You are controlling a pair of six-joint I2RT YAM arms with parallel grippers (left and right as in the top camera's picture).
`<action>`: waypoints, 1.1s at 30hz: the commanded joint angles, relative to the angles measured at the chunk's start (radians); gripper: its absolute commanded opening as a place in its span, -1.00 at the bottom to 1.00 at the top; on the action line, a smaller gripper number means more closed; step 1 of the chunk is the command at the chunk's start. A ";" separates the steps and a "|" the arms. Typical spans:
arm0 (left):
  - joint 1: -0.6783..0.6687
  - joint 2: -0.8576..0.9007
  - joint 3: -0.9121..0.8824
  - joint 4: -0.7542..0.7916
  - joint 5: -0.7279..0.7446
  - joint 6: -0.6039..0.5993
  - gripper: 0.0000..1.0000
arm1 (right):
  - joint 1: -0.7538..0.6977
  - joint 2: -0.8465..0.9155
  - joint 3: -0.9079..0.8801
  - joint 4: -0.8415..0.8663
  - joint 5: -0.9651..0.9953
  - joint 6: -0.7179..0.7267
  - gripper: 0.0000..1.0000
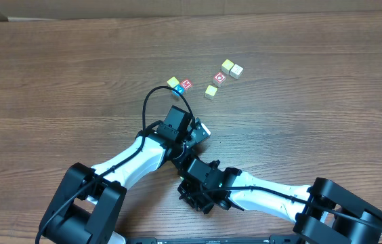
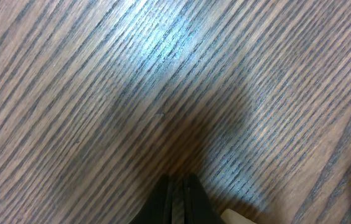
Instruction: Flip 5 blocks
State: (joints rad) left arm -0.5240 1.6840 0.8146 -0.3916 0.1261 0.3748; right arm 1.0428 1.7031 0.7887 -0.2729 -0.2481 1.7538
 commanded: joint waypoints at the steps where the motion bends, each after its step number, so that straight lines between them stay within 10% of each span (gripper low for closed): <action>1: -0.048 0.068 -0.075 -0.052 0.081 0.003 -0.92 | -0.021 0.015 0.014 0.039 0.101 -0.006 -0.92; 33: -0.049 0.068 -0.075 -0.049 0.082 0.003 -0.92 | -0.021 0.015 0.014 0.063 0.103 -0.006 -0.92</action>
State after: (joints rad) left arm -0.5240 1.6844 0.8146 -0.3893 0.1261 0.3748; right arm 1.0431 1.7069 0.7887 -0.2478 -0.2630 1.7538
